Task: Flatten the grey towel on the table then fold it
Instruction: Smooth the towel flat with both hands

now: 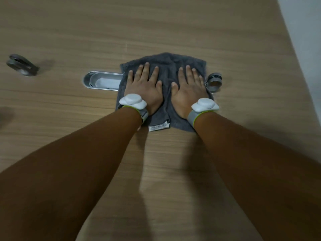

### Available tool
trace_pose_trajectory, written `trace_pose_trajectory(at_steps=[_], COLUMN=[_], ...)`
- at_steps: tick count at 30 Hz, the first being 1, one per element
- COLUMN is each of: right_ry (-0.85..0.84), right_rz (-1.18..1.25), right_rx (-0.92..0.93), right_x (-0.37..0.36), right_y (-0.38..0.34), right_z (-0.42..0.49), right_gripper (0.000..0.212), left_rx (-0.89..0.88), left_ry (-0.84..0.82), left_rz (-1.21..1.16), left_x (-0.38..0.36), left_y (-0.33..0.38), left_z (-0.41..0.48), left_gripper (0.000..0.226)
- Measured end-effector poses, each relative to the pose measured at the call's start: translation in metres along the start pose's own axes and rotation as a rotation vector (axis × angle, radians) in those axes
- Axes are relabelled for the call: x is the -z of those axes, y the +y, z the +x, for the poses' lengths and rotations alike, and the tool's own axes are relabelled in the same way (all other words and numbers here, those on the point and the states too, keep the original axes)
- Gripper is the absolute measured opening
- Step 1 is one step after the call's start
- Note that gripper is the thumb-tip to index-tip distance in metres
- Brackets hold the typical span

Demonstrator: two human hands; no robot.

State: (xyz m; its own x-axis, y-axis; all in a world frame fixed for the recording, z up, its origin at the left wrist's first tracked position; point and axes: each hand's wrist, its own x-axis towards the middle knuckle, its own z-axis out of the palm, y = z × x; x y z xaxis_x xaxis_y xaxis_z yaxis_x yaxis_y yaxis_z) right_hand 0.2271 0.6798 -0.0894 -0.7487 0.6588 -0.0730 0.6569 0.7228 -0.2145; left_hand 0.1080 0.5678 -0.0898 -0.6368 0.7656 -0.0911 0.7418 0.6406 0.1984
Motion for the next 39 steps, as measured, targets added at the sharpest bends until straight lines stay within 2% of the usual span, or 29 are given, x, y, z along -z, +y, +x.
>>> trace_pose_trajectory(at_steps=[3,6,9,13,16,21,24,28,34,39], right_ry=[-0.013,-0.018,0.059,-0.010,-0.013,0.055,-0.011,0.025,0.008,0.017], right_rz=[0.028,0.054,0.065,-0.037,-0.058,-0.078,-0.089,-0.060,-0.061,-0.070], right_rx=[0.015,0.038,0.008,-0.102,-0.154,-0.172,-0.158,-0.111,-0.066,-0.058], right_x=[0.004,0.002,0.005,0.005,0.006,0.015,0.012,0.009,0.004,0.014], right_y=[0.001,0.006,0.022,0.058,0.074,0.096,0.103,0.095,0.099,0.107], right_z=[-0.008,-0.052,-0.121,-0.183,-0.180,-0.102,-0.071,-0.111,-0.219,-0.176], right_gripper=[0.063,0.062,0.063,0.074,0.080,0.088,0.085,0.072,0.076,0.083], left_rx=[-0.009,-0.023,-0.044,-0.101,-0.101,-0.064,-0.058,-0.095,-0.174,-0.132], left_ry=[0.007,0.016,0.021,0.015,0.006,-0.001,-0.012,-0.021,-0.008,-0.024], left_rz=[-0.009,-0.030,-0.022,-0.030,-0.052,-0.063,-0.042,-0.039,-0.033,-0.027], left_x=[0.004,-0.001,-0.008,-0.029,-0.035,-0.030,-0.030,-0.030,-0.040,-0.036], left_y=[0.003,0.007,0.022,0.055,0.070,0.093,0.101,0.097,0.089,0.097], left_z=[-0.008,-0.043,-0.097,-0.162,-0.153,-0.077,-0.058,-0.093,-0.183,-0.153], left_gripper=[0.061,0.060,0.060,0.061,0.061,0.065,0.067,0.066,0.063,0.065])
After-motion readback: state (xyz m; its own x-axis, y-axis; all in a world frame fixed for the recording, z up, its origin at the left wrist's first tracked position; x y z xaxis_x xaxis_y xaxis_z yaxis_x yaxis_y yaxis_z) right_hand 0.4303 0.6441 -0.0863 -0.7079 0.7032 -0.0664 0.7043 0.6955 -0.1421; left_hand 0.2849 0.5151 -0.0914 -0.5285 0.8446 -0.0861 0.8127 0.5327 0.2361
